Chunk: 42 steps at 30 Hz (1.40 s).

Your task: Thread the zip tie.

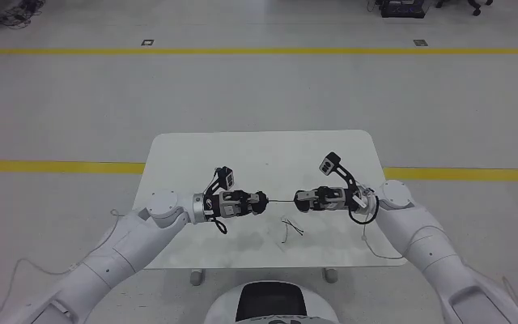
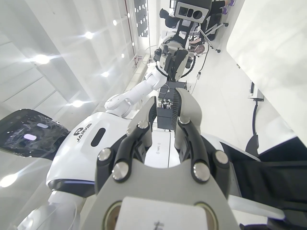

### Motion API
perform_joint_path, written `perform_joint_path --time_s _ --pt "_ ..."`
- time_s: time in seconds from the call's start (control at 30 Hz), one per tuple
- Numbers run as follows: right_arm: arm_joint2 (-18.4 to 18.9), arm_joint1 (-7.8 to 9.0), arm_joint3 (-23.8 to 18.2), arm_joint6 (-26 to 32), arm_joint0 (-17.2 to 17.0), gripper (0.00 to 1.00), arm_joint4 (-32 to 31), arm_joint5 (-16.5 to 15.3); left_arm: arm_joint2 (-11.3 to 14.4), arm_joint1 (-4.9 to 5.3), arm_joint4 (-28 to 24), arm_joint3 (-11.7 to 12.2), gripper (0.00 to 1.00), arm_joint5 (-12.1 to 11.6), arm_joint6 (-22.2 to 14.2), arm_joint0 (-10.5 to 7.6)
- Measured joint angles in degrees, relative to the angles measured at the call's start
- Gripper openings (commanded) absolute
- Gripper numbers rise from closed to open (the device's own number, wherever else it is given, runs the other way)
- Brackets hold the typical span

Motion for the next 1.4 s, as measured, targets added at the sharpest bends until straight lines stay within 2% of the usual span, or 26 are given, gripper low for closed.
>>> perform_joint_path --time_s 0.27,0.53,1.0,1.4 --pt "-0.48 -0.21 0.26 0.00 0.30 0.08 0.12 0.00 0.00 0.00 0.00 0.00 0.00 0.00 0.00 0.00" --pt "-0.25 -0.19 -0.04 0.00 0.21 0.12 -0.24 0.00 0.00 0.00 0.00 0.00 0.00 0.00 0.00 0.00" --pt "0.19 0.01 -0.85 0.00 -0.29 0.11 -0.58 0.00 0.00 0.00 0.00 0.00 0.00 0.00 0.00 0.00" --pt "0.50 0.25 -1.31 0.00 -0.65 0.04 -0.95 0.00 0.00 0.00 0.00 0.00 0.00 0.00 0.00 0.00"
